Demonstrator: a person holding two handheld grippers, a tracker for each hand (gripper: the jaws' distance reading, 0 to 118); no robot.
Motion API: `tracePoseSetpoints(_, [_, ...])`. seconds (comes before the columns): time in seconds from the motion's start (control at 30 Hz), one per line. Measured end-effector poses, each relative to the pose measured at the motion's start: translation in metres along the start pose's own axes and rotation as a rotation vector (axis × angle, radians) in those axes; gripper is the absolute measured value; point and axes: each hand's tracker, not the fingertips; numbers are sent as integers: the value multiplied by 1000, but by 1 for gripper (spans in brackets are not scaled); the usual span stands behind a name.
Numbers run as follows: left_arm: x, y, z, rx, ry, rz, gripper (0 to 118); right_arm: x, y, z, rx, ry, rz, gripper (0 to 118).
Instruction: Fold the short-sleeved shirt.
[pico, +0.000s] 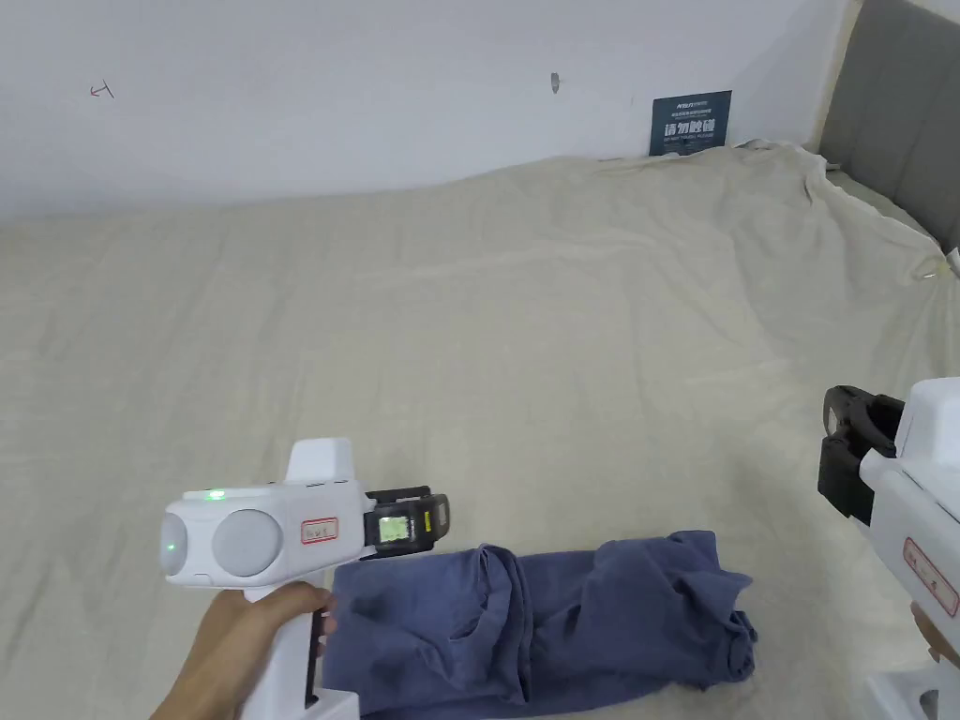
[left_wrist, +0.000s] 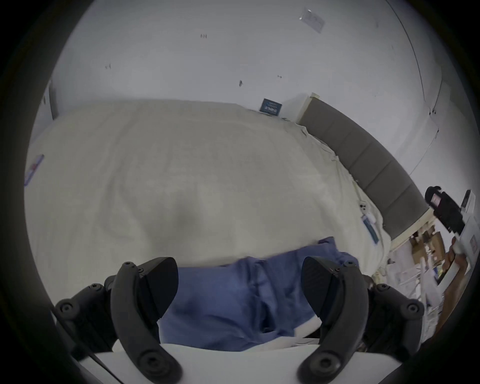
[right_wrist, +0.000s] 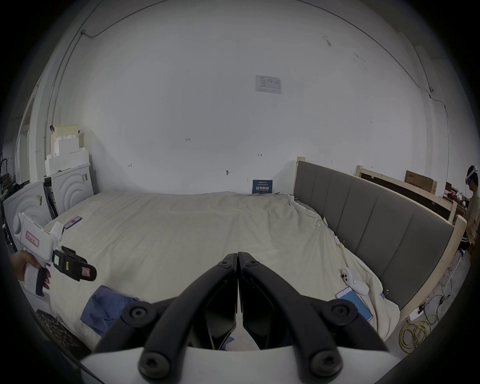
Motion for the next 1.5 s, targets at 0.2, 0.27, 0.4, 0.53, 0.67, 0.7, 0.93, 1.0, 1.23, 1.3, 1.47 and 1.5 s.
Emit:
tracePoseSetpoints(0.2, [-24,-30,-6,67,83,-29,9,-1,3,4,12,1,8,0])
tracePoseSetpoints(0.27, [-27,-41,-15,62,83,-4,0,-1,3,5,20,0,6,0])
tracePoseSetpoints(0.4, [-28,-65,-39,39,104,3,0,0,5,8,32,-6,0,0])
tracePoseSetpoints(0.53, [-14,-91,-65,-1,118,-77,0,1,6,9,36,-6,-4,0])
tracePoseSetpoints(0.67, [11,-111,-82,-39,93,-129,0,4,5,9,33,-9,-5,0])
tracePoseSetpoints(0.7, [18,-115,-85,-47,66,-137,0,6,4,9,32,-10,-8,0])
tracePoseSetpoints(0.93, [71,-130,-96,-32,3,-195,0,15,-3,11,12,-28,-18,0])
tracePoseSetpoints(1.0, [82,-131,-98,-33,-12,-183,0,17,-4,11,9,-32,-20,0])
tracePoseSetpoints(1.23, [88,-124,-104,-47,-64,-98,0,20,-3,13,6,-48,-23,0])
tracePoseSetpoints(1.3, [81,-117,-95,-32,-102,-62,0,17,0,16,4,-48,-18,0])
tracePoseSetpoints(1.47, [53,-85,-53,0,-179,-14,0,13,4,18,10,-39,-14,0])
tracePoseSetpoints(1.5, [42,-78,-44,-4,-191,11,0,12,4,18,13,-40,-14,0])
